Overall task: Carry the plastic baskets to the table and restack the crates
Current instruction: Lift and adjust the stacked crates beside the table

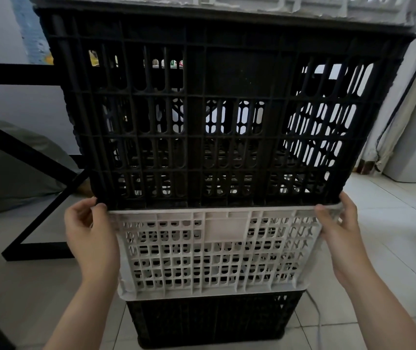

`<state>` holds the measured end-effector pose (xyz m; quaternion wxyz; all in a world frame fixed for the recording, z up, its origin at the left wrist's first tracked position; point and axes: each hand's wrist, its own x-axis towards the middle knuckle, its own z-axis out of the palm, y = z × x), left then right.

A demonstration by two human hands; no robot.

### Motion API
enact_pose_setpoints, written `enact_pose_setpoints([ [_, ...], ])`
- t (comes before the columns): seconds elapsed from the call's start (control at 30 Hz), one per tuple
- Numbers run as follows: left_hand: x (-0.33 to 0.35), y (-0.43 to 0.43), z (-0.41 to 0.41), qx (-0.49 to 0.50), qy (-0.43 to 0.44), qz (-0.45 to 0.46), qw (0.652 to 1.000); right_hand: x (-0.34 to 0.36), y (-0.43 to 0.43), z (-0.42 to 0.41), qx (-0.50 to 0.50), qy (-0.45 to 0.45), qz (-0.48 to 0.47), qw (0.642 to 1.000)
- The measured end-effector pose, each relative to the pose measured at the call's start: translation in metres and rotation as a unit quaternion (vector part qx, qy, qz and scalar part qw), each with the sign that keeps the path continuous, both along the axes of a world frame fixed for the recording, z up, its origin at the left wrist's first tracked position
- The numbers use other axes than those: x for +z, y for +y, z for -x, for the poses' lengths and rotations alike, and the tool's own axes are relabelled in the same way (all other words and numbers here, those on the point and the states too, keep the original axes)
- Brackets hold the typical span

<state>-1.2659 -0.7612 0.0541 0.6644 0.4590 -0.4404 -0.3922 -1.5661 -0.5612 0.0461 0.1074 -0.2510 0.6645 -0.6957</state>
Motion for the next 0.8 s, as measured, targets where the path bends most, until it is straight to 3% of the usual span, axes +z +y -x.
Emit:
enact_pose_setpoints([
  [0.57,-0.002,-0.009,0.006,0.017,-0.059,-0.008,0.998,0.002,-0.003,-0.010,-0.003,0.013,-0.028,1.000],
  [0.8,-0.008,-0.003,0.018,0.034,-0.071,0.049,0.996,0.001,-0.006,-0.011,-0.001,0.014,-0.042,0.999],
])
